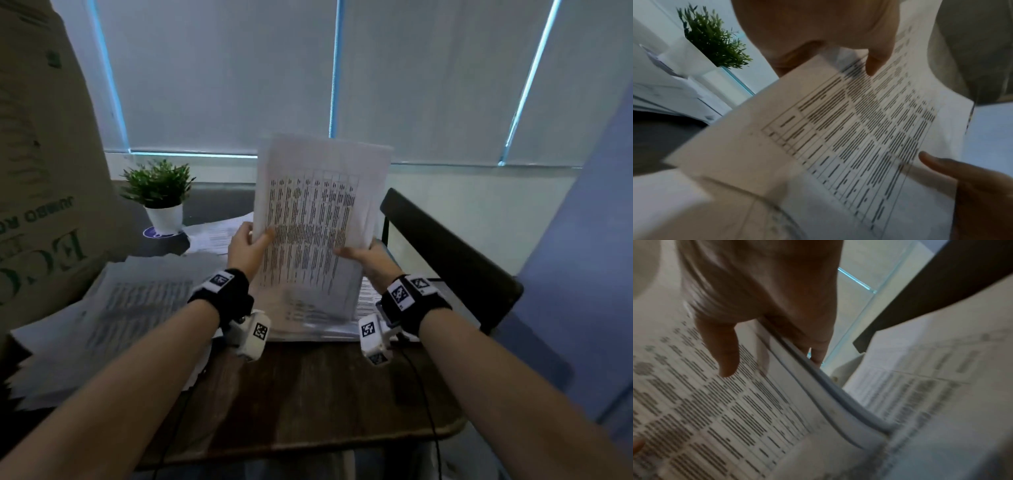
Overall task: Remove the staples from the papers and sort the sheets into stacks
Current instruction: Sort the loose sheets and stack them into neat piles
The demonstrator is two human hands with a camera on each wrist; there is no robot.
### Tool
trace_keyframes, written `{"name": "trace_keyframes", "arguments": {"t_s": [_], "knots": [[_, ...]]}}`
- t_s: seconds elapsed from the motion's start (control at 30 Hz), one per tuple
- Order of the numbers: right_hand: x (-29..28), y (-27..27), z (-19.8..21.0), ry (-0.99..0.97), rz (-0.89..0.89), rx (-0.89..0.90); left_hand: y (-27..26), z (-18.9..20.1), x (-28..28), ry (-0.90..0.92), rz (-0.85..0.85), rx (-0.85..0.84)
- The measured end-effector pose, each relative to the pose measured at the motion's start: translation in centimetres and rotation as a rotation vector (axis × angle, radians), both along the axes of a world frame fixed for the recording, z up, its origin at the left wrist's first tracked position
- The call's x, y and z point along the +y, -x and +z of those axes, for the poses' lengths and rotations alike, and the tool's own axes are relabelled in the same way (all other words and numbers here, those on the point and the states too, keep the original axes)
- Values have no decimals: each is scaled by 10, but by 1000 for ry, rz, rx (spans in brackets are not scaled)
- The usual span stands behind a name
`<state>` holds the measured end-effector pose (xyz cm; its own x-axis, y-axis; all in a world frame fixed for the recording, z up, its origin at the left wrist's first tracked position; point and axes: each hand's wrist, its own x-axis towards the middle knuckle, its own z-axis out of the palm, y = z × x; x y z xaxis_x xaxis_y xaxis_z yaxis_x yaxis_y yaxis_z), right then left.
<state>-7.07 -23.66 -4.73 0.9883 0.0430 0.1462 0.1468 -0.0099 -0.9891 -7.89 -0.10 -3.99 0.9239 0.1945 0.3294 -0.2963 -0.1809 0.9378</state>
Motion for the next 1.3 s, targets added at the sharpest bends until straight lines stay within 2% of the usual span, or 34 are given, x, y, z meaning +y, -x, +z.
{"name": "trace_keyframes", "arguments": {"t_s": [0.1,0.2,0.27,0.33,0.4,0.47,0.57,0.63,0.73,0.87,0.93,1.0,1.17,1.3], "knots": [[-2,1,-16,-44,35,29,-1,-9,-12,-38,-23,42],[-3,0,-3,-17,-57,-26,-3,3,-23,-88,89,-34],[-9,-2,5,-7,-159,-68,-5,13,-29,57,120,-70],[-18,-3,4,-134,-257,-14,-7,19,-33,336,74,-76],[-23,-2,-3,-410,-164,141,-9,21,-40,523,31,-49],[-18,4,-4,-574,-38,255,-9,17,-51,643,-35,-10],[-14,8,-1,-650,48,201,-5,10,-69,720,-175,66],[-26,5,3,-527,-46,151,-7,10,-66,701,-190,74],[-64,-5,3,-326,-208,39,-17,18,-29,607,-64,27],[-97,3,25,-219,-183,-83,-20,24,6,151,-69,20],[-103,6,35,-224,-132,-136,-17,24,7,37,-75,16],[-102,8,35,-213,-111,-138,-16,19,6,57,-60,14],[-93,18,2,-134,4,43,1,-1,-19,129,20,39],[-76,16,5,-163,-113,-7,-1,13,-31,24,87,-53]]}}
